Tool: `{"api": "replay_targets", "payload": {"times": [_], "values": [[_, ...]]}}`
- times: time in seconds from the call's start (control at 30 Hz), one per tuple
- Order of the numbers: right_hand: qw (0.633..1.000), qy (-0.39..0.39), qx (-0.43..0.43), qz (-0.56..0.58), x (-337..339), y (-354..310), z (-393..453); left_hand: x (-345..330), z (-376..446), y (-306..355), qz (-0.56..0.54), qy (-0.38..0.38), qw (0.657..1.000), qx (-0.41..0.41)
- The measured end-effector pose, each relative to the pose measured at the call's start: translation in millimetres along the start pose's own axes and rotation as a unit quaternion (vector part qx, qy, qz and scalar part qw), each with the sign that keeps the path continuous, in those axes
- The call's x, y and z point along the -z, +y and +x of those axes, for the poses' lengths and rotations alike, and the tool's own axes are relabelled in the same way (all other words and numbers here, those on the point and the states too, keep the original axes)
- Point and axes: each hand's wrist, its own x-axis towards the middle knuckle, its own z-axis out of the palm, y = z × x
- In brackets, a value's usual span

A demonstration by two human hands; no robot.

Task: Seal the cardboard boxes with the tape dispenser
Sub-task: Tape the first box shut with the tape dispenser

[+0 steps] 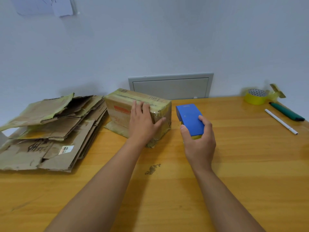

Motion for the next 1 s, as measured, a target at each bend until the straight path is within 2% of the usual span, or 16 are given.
{"api": "replay_targets", "payload": {"times": [0.13,0.37,0.47,0.57,0.63,0.77,0.93,1.0], "values": [[1.000,-0.006,0.000,0.006,1,0,0,10,-2,1,-0.002,-0.004,1.000,-0.024],[0.999,0.000,0.015,0.048,2,-5,0,59,-11,-35,-0.036,-0.144,0.986,-0.079],[0.998,-0.006,0.030,0.052,2,-6,-2,69,-19,-39,-0.061,-0.179,0.979,-0.075],[0.998,-0.011,0.031,0.060,1,-8,-4,73,-24,-37,-0.119,-0.146,0.981,-0.053],[0.997,-0.011,0.031,0.064,2,-8,-5,77,-28,-37,-0.124,-0.128,0.981,-0.073],[0.996,-0.001,0.026,0.083,6,-6,1,87,-40,-42,-0.121,-0.151,0.973,-0.123],[0.987,-0.005,0.023,0.158,17,-19,9,92,-54,-40,-0.107,-0.209,0.966,-0.109],[0.984,-0.027,0.032,0.172,23,-29,13,93,-55,-37,-0.073,-0.200,0.971,-0.112]]}}
